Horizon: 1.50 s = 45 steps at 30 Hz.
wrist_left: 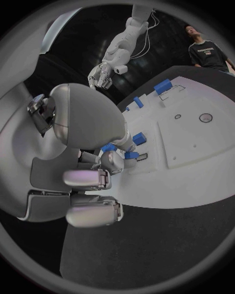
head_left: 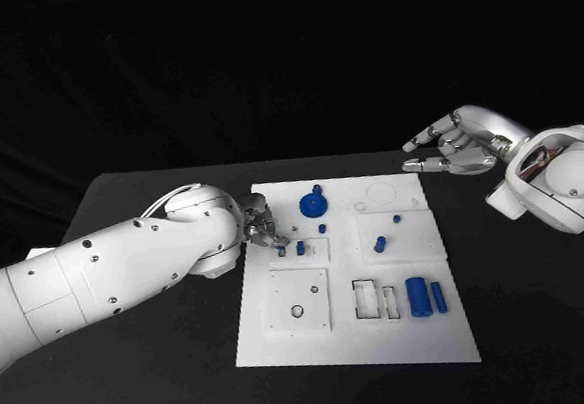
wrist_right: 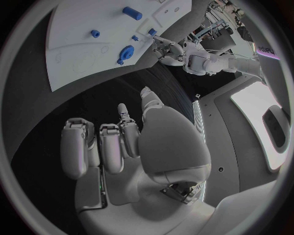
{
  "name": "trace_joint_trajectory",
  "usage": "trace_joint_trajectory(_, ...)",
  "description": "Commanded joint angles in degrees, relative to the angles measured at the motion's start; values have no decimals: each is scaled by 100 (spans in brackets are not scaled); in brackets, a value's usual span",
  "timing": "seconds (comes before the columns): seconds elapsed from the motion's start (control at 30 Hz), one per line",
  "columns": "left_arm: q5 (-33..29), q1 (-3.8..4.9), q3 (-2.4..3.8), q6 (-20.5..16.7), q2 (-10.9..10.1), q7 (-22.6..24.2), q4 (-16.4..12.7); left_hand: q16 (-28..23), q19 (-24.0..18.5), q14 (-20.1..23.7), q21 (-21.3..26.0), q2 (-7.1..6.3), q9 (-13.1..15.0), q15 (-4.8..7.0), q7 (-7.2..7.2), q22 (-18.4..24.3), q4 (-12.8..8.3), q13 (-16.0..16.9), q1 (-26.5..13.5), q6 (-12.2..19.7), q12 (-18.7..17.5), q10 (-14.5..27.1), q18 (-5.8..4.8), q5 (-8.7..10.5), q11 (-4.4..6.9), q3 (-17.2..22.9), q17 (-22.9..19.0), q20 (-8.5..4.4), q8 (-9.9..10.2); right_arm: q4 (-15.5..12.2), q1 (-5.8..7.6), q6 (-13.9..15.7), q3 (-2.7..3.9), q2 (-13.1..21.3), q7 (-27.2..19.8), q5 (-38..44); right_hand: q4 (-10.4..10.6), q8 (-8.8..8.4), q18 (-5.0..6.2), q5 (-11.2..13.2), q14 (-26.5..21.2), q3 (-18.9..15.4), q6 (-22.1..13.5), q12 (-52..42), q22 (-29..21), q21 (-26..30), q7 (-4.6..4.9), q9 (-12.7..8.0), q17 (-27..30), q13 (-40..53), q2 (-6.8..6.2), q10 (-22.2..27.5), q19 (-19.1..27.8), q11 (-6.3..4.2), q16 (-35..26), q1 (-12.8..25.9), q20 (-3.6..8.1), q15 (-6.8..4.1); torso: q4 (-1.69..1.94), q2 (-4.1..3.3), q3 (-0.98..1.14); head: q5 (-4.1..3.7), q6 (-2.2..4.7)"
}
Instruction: Assemble the parts on the task board
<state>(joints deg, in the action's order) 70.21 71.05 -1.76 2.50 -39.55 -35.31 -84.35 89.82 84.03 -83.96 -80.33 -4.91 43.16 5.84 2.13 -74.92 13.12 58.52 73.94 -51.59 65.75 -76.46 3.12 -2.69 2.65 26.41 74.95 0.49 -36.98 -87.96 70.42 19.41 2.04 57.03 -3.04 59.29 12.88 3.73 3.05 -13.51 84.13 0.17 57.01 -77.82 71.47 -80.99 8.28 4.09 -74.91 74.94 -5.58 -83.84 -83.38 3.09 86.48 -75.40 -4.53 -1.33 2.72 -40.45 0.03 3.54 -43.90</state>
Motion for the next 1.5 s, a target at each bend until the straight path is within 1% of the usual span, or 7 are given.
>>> trace_joint_trajectory(0.03,163,-10,2,204,30,-113,38,18,259,-604,-24,6,10,-2,-74,-372,-505,5,67,-25,39,-26,-41,-29,-1,525,1505,-15,-35,-10,-5,-72,0,-2,-17,34,-15,20,69,8,431,-28,-31,31,-4,35,-12,9,-820,682,37,21,41,8,-37,0,-4,8,1,3,-3,0,-8)
trace_joint_trajectory(0.33,154,-50,2,296,79,-132,58,18,261,-604,-26,2,12,0,-75,-374,-505,0,55,-28,36,-26,-41,-25,0,541,1505,-17,-36,-12,-6,-75,0,-7,-22,35,-15,20,69,8,431,-28,-31,31,-4,35,-12,9,-820,682,37,21,41,8,-37,0,-4,8,6,1,-7,-8,-25)
trace_joint_trajectory(0.57,134,-61,2,374,101,-134,53,18,262,-604,-28,-3,14,0,-74,-377,-501,-2,42,-31,36,-28,-42,-21,0,549,1505,-18,-38,-13,-7,-78,0,-11,-24,35,-15,20,69,8,431,-28,-31,31,-4,35,-12,9,-820,682,37,21,41,8,-37,0,-4,8,3,5,0,-2,-36)
trace_joint_trajectory(0.67,129,-64,3,413,107,-136,55,18,261,-604,-24,-5,14,0,-74,-372,-500,-12,37,-31,28,-24,-40,-20,-1,551,1505,-19,-38,-13,-7,-80,0,-11,-24,35,-15,20,69,8,431,-28,-31,31,-4,35,-12,9,-820,682,37,21,41,8,-37,0,-4,8,2,2,2,-7,-33)
trace_joint_trajectory(1.13,123,-67,3,656,112,-156,45,18,261,-604,-23,-17,16,1,-76,-372,-500,-16,26,-33,26,-23,-40,-15,0,555,1505,-20,-40,-14,-7,-87,0,-7,-26,35,-15,20,69,8,431,-28,-31,31,-4,35,-12,9,-820,682,37,21,41,8,-37,0,-4,8,2,2,-2,-2,-61)
trace_joint_trajectory(1.3,121,-67,3,693,126,-162,65,18,261,-604,-24,-19,17,1,-77,-373,-501,-18,24,-34,24,-22,-41,-15,0,557,1505,-20,-40,-14,-7,-87,0,-6,-26,35,-15,20,69,8,431,-28,-31,31,-4,35,-12,9,-820,682,37,21,41,8,-37,0,-4,8,8,5,-2,-6,-66)
trace_joint_trajectory(1.5,112,-67,3,707,148,-167,83,18,261,-604,-24,-19,17,1,-77,-373,-501,-18,24,-34,24,-22,-41,-15,0,557,1505,-20,-40,-15,-7,-87,0,-12,-28,35,-15,20,69,8,431,-28,-31,31,-4,35,-12,9,-820,682,37,21,41,8,-37,0,-4,8,5,3,-4,-4,-67)
